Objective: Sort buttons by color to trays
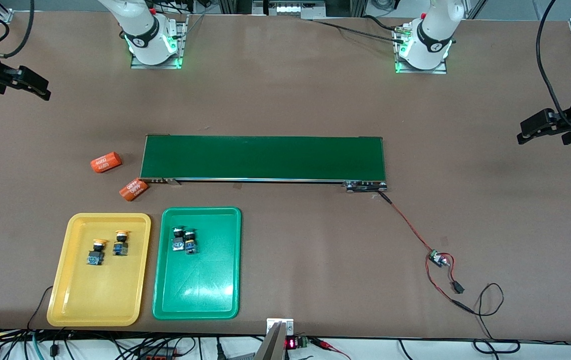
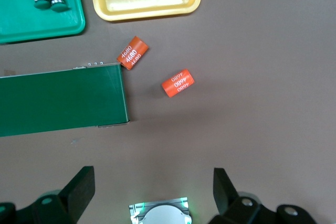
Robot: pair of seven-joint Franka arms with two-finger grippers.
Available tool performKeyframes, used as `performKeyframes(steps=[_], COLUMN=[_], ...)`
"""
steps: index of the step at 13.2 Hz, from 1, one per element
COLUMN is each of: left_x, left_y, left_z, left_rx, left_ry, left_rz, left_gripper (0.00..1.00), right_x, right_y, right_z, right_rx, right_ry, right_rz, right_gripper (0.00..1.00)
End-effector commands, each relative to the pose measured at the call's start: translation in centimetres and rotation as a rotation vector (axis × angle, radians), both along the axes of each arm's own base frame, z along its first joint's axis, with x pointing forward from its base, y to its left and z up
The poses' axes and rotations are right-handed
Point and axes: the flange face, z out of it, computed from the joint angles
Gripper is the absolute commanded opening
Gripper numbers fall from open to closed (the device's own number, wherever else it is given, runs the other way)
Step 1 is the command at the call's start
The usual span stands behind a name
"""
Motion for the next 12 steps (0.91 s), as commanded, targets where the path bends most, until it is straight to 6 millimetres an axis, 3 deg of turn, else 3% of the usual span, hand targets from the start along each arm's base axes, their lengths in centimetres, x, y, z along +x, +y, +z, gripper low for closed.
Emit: performKeyframes(steps=[1, 6, 12], left_x=[-0.9, -0.9, -0.9], left_y=[-0.3, 0.2, -0.1], left_z=[0.5, 0.5, 0.6], left_rx=[0.014, 0.014, 0.015], left_ry=[0.004, 0.004, 0.001], left_rz=[0.012, 0.021, 0.016], left_gripper=[1.00, 1.00, 1.00], right_x=[0.3, 1.1, 1.5], right_y=[0.2, 0.5, 1.9], right_z=[-0.4, -1.7, -1.8], right_rx=[0.024, 0.029, 0.067], right_ry=[0.053, 0.078, 0.069], right_rz=[0.006, 0.009, 0.027], right_gripper=[1.00, 1.00, 1.00])
